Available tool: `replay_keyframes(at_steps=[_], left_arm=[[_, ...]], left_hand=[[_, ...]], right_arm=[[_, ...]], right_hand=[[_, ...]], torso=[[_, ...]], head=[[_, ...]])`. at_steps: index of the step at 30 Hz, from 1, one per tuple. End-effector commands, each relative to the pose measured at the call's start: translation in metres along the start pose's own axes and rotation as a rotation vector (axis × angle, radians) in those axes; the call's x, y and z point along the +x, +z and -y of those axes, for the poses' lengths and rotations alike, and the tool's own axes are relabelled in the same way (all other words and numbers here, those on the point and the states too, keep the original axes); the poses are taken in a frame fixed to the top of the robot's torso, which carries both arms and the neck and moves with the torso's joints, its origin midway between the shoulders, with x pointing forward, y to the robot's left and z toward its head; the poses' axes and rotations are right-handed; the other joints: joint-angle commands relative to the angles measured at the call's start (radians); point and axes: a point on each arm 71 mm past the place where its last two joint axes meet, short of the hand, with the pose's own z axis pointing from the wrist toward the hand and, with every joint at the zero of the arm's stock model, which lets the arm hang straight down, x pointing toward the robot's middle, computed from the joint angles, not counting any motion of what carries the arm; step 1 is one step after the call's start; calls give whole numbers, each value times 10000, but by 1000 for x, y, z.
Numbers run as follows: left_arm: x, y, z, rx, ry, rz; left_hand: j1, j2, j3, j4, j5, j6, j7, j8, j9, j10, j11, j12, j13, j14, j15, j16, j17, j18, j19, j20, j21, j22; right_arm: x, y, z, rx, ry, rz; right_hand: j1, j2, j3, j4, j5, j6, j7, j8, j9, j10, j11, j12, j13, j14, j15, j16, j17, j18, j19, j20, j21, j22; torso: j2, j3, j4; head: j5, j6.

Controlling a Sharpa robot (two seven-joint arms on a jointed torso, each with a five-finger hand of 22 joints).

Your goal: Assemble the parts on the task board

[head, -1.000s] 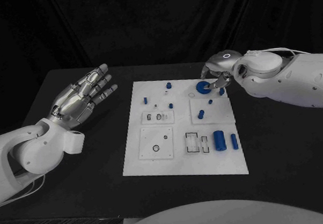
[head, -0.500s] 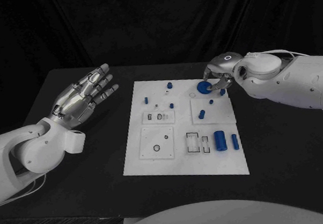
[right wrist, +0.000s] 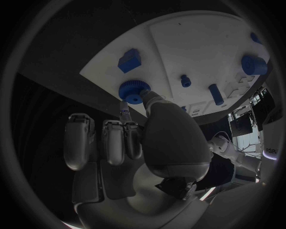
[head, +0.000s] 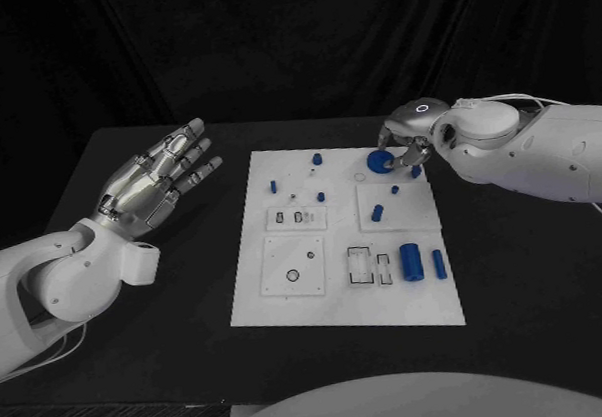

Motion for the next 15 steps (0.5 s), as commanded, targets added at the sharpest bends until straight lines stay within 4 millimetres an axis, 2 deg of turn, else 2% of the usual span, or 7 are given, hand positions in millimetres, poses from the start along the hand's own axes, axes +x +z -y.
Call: replay_keyframes(at_steps=[1, 4, 8, 10, 15], left_arm=[[2, 0, 0, 99, -77, -146], [2, 1, 0, 99, -80, -153], [2, 1, 0, 94, -84, -159], [2, 1, 0, 92, -84, -159], [1, 1, 0, 83, -89, -163]], left_hand=[[158, -88, 429, 48, 145, 91, 17, 134, 137, -16, 87, 242, 59, 7, 128, 161, 17, -3, 72, 41, 86, 3], [158, -88, 429, 48, 145, 91, 17, 134, 137, -16, 87, 242, 59, 7, 128, 161, 17, -3, 72, 41, 86, 3], [165, -87, 438, 44, 152, 86, 15, 133, 136, -17, 89, 242, 59, 7, 132, 162, 17, -4, 74, 44, 88, 3], [165, -87, 438, 44, 152, 86, 15, 133, 136, -17, 89, 242, 59, 7, 132, 162, 17, -4, 74, 44, 88, 3], [165, -87, 438, 44, 152, 86, 15, 133, 136, -17, 89, 242, 59, 7, 132, 162, 17, -4, 74, 44, 88, 3]], right_arm=[[3, 1, -1, -21, -38, -167], [4, 1, -2, -84, -41, -250], [6, 1, -3, -121, -40, -374], [8, 1, -4, -135, -40, -432], [12, 1, -5, -172, -36, -645]], right_hand=[[124, 153, 199, 69, 33, -54, -49, -32, -58, 1109, -19, 167, 2635, 1082, -17, 199, 2641, -35, 235, -53, 238, 1970], [208, 217, 273, 29, 366, 171, -71, 108, 22, 1109, -37, 167, 2635, 1082, -34, 199, 2641, -35, 234, -68, 228, 1979], [279, 259, 321, -21, 506, 504, -85, 324, 167, 1109, -56, 167, 2635, 1082, -48, 199, 2641, -35, 238, -87, 226, 1992], [338, 282, 347, -69, 587, 653, -144, 437, 258, 1109, -92, 167, 2635, 1082, -66, 199, 2641, -36, 241, -100, 227, 2000], [402, 315, 376, -136, 687, 786, -168, 559, 378, 1109, -115, 167, 2635, 1082, -91, 199, 2641, -40, 250, -118, 233, 2015]], torso=[[7, -1, 0], [7, 0, 7], [2, -2, 2], [1, -3, 1], [3, -2, -3]], head=[[-15, 1], [-36, 1], [-27, 1], [-23, 1], [-29, 1]])
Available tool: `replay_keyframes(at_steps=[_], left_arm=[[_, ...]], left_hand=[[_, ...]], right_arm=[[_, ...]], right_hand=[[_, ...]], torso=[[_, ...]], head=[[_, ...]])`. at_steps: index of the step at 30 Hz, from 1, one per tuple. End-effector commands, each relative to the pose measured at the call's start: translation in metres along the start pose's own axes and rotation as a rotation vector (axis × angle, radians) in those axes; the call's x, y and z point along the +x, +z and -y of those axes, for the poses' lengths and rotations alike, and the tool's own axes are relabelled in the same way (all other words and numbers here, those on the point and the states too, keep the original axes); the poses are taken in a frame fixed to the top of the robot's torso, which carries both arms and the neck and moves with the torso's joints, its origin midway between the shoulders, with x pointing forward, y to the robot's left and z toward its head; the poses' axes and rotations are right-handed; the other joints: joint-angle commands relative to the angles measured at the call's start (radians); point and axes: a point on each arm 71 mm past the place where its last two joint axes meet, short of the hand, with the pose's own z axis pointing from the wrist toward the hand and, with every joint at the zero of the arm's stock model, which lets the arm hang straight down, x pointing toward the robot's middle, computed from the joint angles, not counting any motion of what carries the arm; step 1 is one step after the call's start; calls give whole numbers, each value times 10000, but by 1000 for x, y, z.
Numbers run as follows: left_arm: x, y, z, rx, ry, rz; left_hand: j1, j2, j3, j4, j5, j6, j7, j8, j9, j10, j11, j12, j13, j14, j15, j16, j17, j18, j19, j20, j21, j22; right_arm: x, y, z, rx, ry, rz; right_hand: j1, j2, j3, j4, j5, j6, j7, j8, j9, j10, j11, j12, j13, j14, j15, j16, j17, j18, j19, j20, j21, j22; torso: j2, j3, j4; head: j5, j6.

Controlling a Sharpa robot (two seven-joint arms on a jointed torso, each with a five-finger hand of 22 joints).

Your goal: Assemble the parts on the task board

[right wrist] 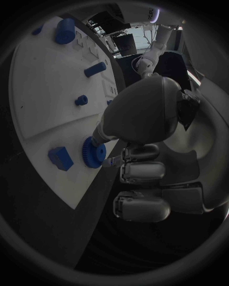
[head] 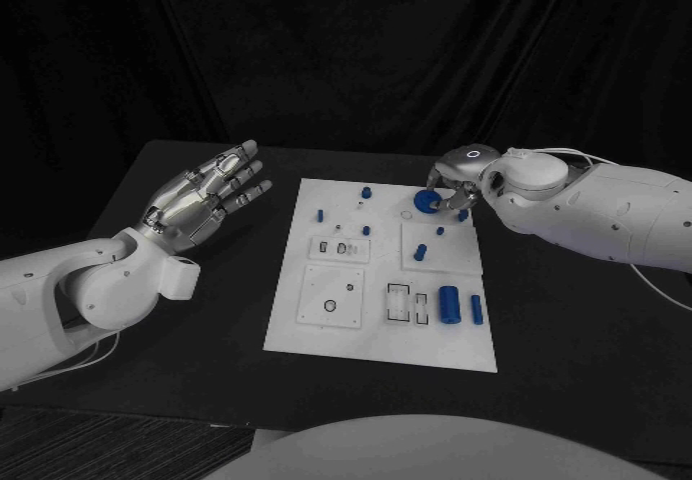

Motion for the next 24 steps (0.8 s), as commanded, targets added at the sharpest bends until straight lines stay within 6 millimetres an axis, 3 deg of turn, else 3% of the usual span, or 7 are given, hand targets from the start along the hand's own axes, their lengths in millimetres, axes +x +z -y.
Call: replay_keyframes(at_steps=[1, 14, 24], left_arm=[[1, 0, 0, 95, -83, -151], [0, 0, -1, 36, -83, -136], [0, 0, -2, -37, -99, -160]], left_hand=[[164, -87, 438, 44, 151, 86, 15, 133, 136, -17, 89, 241, 58, 7, 131, 162, 30, -5, 73, 44, 88, 3], [189, -81, 471, 26, 177, 79, 13, 130, 134, -14, 92, 250, 60, 9, 142, 170, 32, -7, 80, 53, 94, 6], [209, -87, 494, 6, 200, 76, 10, 128, 133, -13, 94, 254, 60, 10, 145, 174, 33, -8, 82, 58, 95, 7]], right_arm=[[10, -1, -3, -103, -49, -544], [3, -6, -4, -214, 201, 459], [-30, -5, -15, -451, 1037, 1404]], right_hand=[[191, 105, 285, -62, 170, 473, -84, 546, 411, 1109, -114, 166, 2635, 1082, -95, 199, 2641, -40, 252, -123, 232, 2018], [212, 128, 291, -119, 223, 597, -109, 680, 556, 1109, -134, 166, 2635, 1082, -110, 199, 2641, -37, 247, -140, 218, 2020], [246, 129, 302, -141, 203, 679, -55, 759, 646, 1109, -105, 166, 2635, 1082, -103, 199, 2641, -16, 197, -142, 139, 1980]], torso=[[0, -1, -4], [-2, 8, -1], [-1, -5, -12]], head=[[-3, 1], [29, 1], [18, 1]])
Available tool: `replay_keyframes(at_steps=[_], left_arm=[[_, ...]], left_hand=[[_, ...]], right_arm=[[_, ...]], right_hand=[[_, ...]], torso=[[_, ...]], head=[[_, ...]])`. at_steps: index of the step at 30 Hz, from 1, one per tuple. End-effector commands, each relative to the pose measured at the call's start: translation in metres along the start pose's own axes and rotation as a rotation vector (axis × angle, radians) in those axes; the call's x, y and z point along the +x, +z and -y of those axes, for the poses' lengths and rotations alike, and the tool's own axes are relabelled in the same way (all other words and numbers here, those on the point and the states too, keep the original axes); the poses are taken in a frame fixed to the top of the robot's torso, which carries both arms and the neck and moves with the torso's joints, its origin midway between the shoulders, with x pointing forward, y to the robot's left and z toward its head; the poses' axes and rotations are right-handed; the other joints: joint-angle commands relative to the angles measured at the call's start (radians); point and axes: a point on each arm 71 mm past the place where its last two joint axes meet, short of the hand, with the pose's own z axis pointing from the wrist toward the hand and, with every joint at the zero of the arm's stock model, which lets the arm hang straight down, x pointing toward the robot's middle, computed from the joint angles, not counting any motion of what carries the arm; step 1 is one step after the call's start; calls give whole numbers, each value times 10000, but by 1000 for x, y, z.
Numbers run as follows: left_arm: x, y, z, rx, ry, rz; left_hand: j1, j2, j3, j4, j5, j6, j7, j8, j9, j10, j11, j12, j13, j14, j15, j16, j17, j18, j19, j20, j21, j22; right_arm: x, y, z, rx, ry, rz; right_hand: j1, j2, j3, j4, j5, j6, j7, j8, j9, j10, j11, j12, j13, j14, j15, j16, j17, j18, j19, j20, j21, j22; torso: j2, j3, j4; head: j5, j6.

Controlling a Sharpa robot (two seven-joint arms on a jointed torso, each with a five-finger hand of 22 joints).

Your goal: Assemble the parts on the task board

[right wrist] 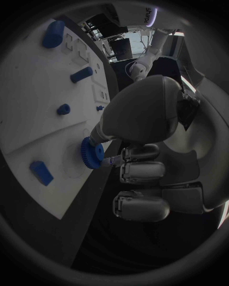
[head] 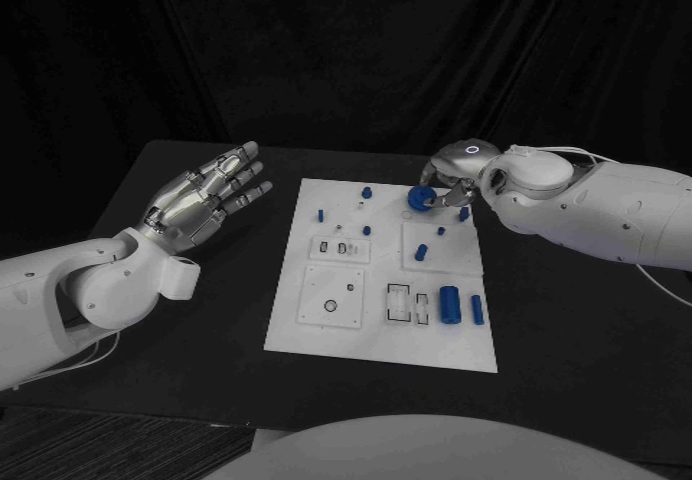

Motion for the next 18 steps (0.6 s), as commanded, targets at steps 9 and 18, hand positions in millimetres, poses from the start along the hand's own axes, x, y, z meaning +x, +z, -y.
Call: replay_keyframes(at_steps=[9, 18], left_arm=[[3, 3, -2, -29, -113, -223], [3, 4, -4, -80, -146, -269]], left_hand=[[122, 5, 515, -14, 216, 71, 0, 126, 132, -11, 85, 261, 62, 12, 155, 180, 18, -10, 86, 62, 98, 8], [127, 3, 522, -20, 221, 72, -3, 126, 132, -11, 82, 262, 62, 11, 159, 179, 17, -10, 89, 64, 101, 10]], right_arm=[[-19, 15, -31, -551, 987, 120], [-19, 29, -51, -956, 979, -237]], right_hand=[[326, 201, 360, -194, -12, 474, 1, 515, 616, 1023, 56, 166, 2635, 1082, -70, 199, 2641, 18, 196, -35, 8, 1912], [331, 236, 374, -207, -44, 468, 31, 522, 641, 1023, 80, 166, 2635, 1082, -55, 199, 2641, 17, 197, -25, 5, 1914]], torso=[[2, -2, 19], [11, -12, 27]], head=[[-24, 1], [-107, 1]])
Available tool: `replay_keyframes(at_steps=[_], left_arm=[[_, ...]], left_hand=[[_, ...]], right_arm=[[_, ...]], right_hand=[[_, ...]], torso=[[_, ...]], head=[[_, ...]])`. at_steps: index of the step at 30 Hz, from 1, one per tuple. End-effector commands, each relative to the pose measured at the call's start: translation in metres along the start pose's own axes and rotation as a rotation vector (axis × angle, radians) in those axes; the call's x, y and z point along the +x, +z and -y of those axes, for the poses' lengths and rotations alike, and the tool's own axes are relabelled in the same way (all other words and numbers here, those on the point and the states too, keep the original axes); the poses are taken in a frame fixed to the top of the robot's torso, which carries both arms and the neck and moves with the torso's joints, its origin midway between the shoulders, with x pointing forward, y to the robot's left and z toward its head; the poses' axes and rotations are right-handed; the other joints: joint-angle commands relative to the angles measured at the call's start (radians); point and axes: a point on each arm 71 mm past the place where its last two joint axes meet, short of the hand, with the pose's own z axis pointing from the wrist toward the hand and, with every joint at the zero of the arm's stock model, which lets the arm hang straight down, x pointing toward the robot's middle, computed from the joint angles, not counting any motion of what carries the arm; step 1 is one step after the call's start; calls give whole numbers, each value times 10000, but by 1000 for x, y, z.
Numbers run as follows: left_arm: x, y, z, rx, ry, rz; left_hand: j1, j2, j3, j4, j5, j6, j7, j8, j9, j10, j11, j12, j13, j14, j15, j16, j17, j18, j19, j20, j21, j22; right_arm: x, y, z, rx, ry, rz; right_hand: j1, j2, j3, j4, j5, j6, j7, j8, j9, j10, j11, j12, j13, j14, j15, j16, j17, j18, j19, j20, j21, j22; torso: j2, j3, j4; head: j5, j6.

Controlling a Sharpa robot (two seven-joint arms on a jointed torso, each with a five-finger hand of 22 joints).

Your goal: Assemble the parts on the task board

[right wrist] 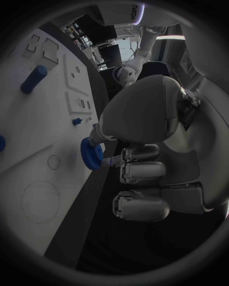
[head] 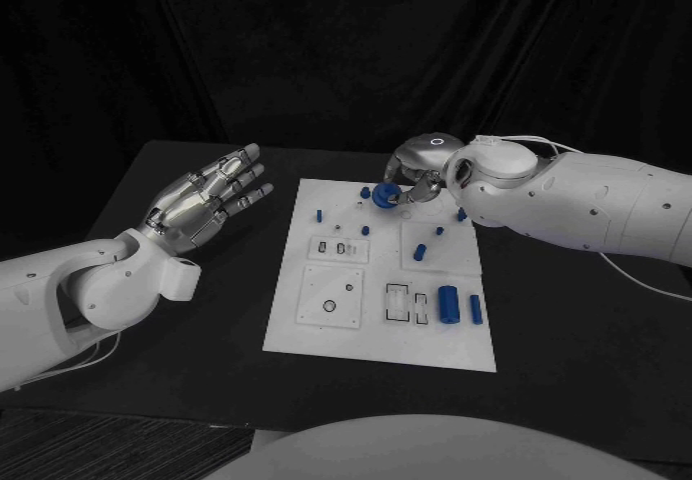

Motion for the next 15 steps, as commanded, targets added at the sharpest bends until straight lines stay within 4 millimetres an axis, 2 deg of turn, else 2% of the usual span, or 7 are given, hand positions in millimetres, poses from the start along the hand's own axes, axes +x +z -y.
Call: replay_keyframes(at_steps=[1, 6, 10, 15], left_arm=[[2, 1, -1, 40, -113, -191], [3, 1, -3, -9, -156, -235], [3, 2, -4, -40, -172, -251], [3, 1, -4, -62, -183, -262]], left_hand=[[103, -22, 524, -20, 221, 69, -4, 125, 132, -12, 82, 260, 61, 10, 159, 103, 27, -10, 87, 63, 100, 9], [106, -22, 528, -23, 224, 63, -6, 124, 131, -14, 80, 257, 60, 9, 161, 101, 27, -10, 84, 64, 97, 8], [111, -21, 536, -28, 229, 58, -10, 122, 130, -11, 82, 263, 62, 10, 163, 104, 27, -11, 85, 65, 98, 8], [111, -21, 536, -28, 229, 58, -10, 122, 130, -11, 82, 263, 62, 10, 163, 104, 27, -11, 85, 65, 98, 8]], right_arm=[[3, 5, -4, -113, 137, -404], [9, 14, -15, -306, 147, -687], [16, 20, -22, -383, 259, -945], [23, 25, -26, -410, 321, -1031]], right_hand=[[279, 288, 319, -153, -42, 380, -20, 520, 582, 1022, 83, 166, 2635, 1082, -52, 199, 2641, 16, 198, -23, 10, 1916], [274, 302, 322, -158, -59, 366, -4, 516, 591, 1022, 98, 166, 2635, 1082, -40, 199, 2641, 17, 193, -15, 1, 1913], [292, 324, 336, -187, -66, 337, 9, 505, 602, 1022, 118, 166, 2635, 1082, -24, 199, 2641, 23, 178, -3, -24, 1902], [299, 334, 344, -205, -57, 315, 25, 495, 608, 1022, 128, 166, 2635, 1082, -11, 199, 2641, 26, 171, 7, -37, 1896]], torso=[[14, -7, 15], [15, -4, 26], [7, -6, -7], [2, -4, -2]], head=[[-38, 1], [-62, 1], [-3, 1], [-2, 1]])
